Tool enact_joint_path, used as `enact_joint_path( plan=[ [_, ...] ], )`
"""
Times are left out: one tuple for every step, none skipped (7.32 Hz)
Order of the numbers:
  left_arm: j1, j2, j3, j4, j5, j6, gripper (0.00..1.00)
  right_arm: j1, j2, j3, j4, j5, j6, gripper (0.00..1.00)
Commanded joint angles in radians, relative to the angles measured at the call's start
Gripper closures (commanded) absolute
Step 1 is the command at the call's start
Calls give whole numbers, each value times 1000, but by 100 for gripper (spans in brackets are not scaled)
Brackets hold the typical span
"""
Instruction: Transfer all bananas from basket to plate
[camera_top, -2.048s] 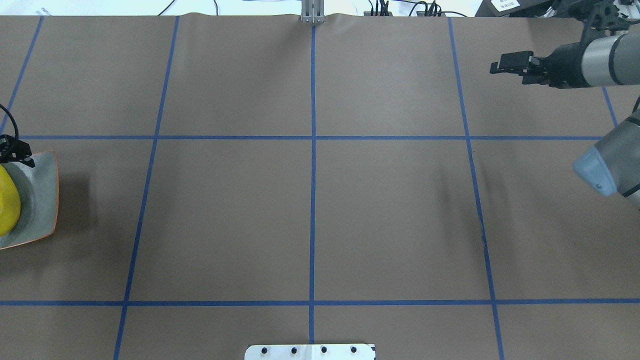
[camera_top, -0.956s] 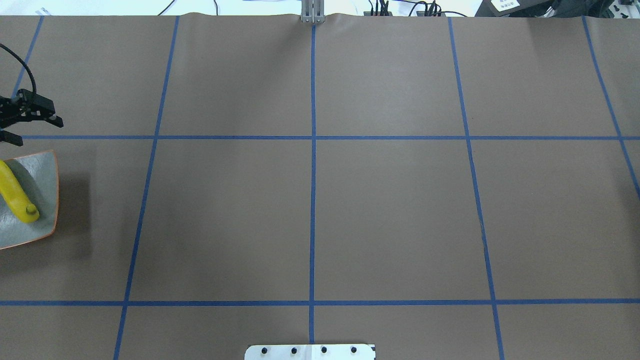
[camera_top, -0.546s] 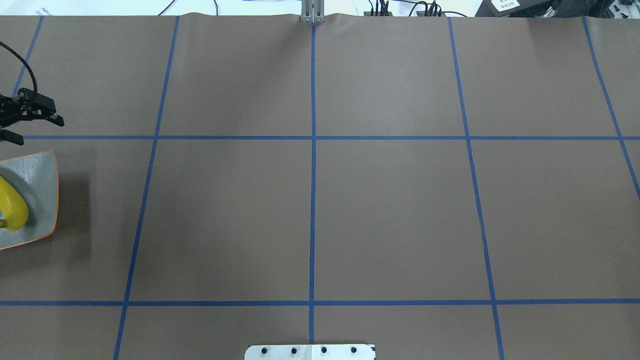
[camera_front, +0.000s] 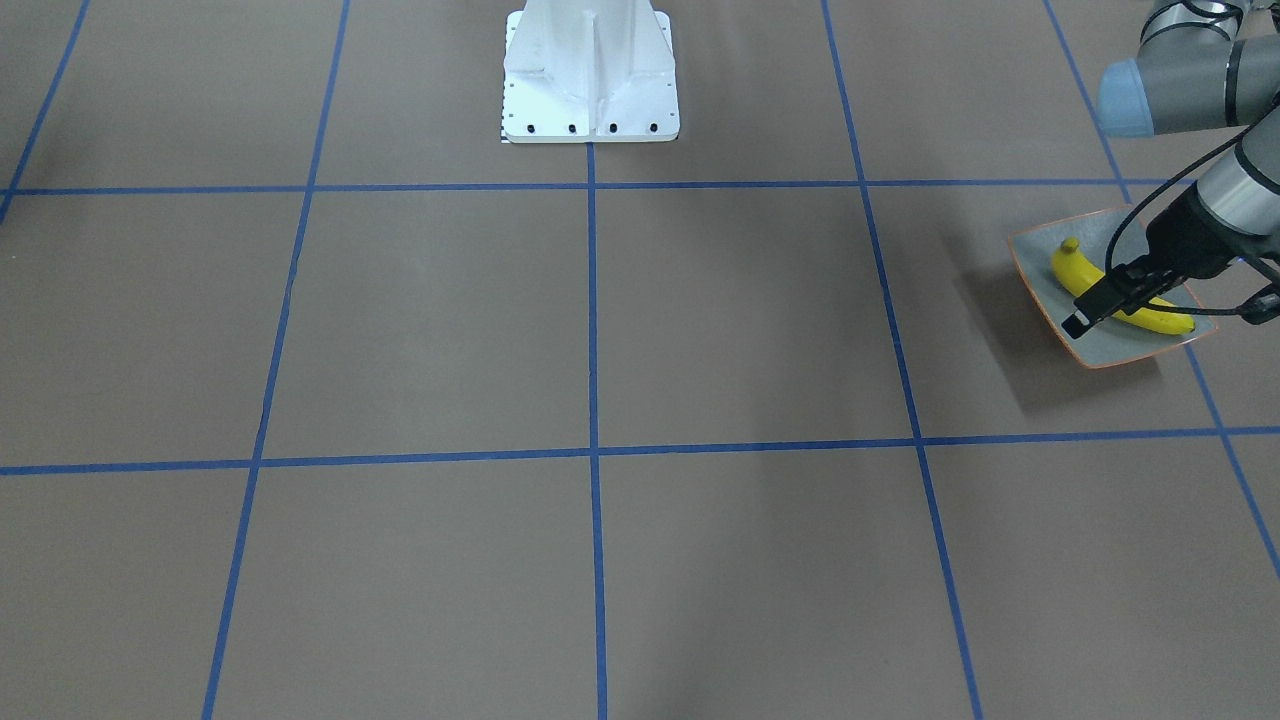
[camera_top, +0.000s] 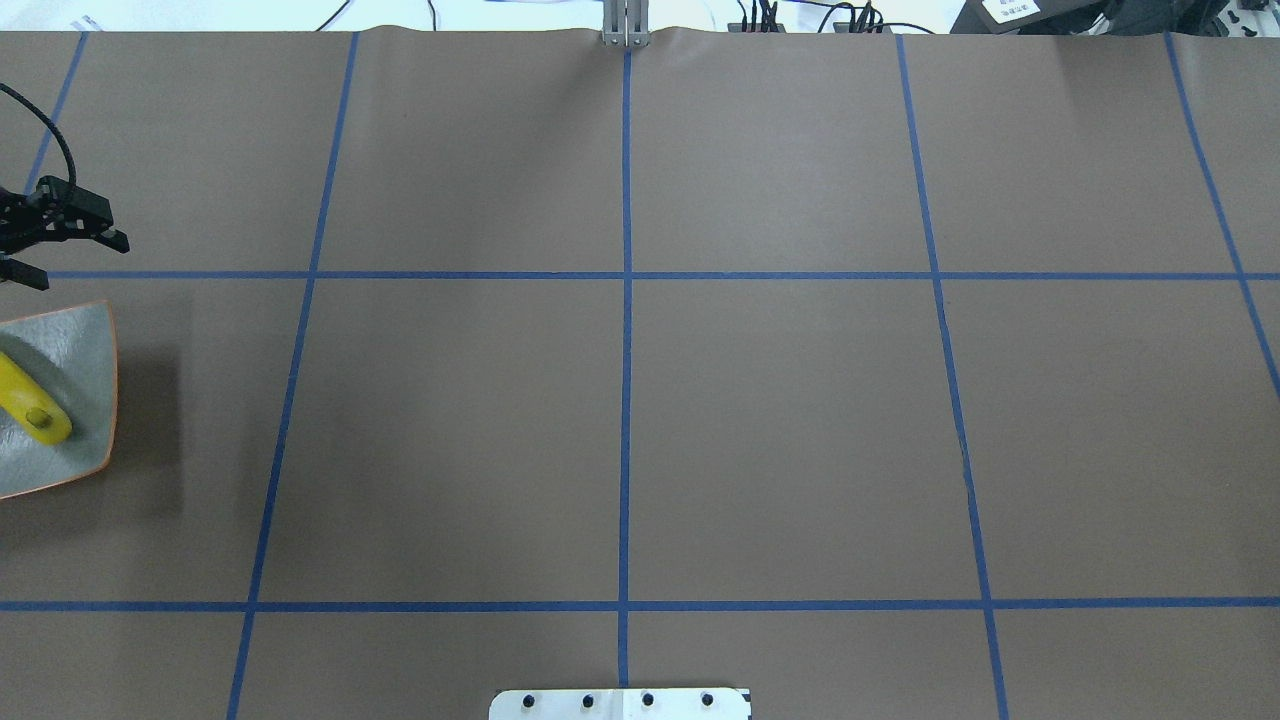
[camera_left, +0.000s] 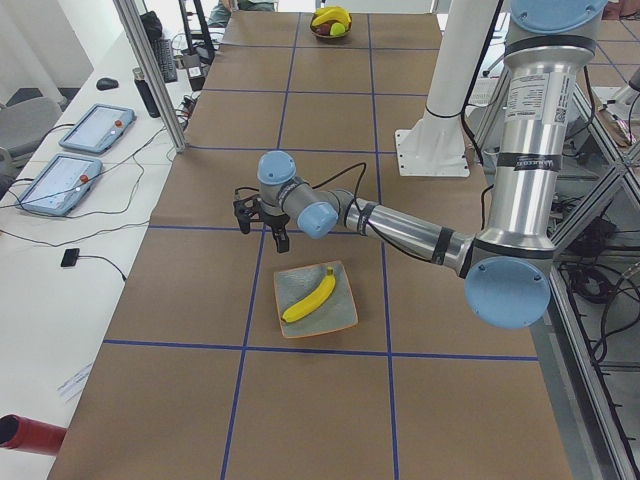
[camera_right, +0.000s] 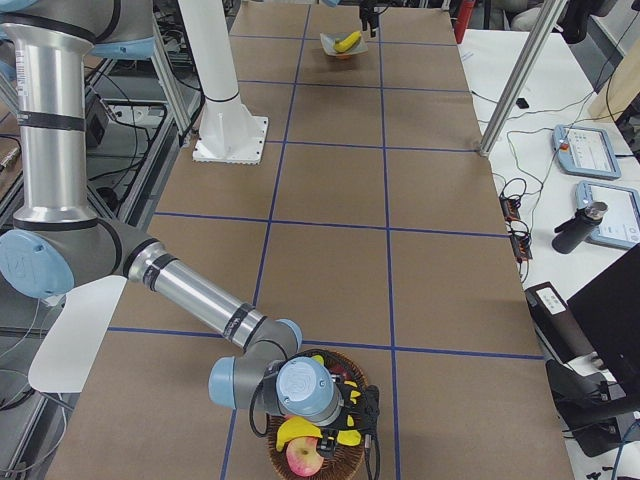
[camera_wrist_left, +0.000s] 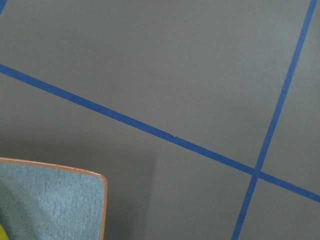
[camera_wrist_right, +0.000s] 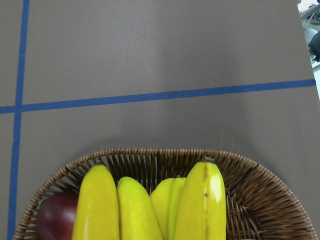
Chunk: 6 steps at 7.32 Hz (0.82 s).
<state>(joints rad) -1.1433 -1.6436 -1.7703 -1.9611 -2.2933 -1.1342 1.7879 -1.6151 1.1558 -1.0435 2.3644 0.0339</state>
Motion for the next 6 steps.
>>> enact_joint_path(
  plan=[
    [-1, -5, 0, 1, 0, -1, 0, -1, 49, -86, -21, 1, 31, 2],
    [0, -5, 2, 1, 0, 1, 0, -1, 57, -102, -21, -1, 31, 4],
    [-1, -5, -3, -1, 0, 1, 0, -2, 64, -108, -26, -2, 32, 7],
    [-1, -5, -6, -1, -2, 2, 0, -7, 66, -110, -36, -5, 35, 8],
    [-1, -5, -5, -2, -2, 2, 0, -7, 64, -110, -36, -1, 37, 8],
    [-1, -5, -6, -2, -2, 2, 0, -27, 64, -108, -38, 2, 38, 8]
  ],
)
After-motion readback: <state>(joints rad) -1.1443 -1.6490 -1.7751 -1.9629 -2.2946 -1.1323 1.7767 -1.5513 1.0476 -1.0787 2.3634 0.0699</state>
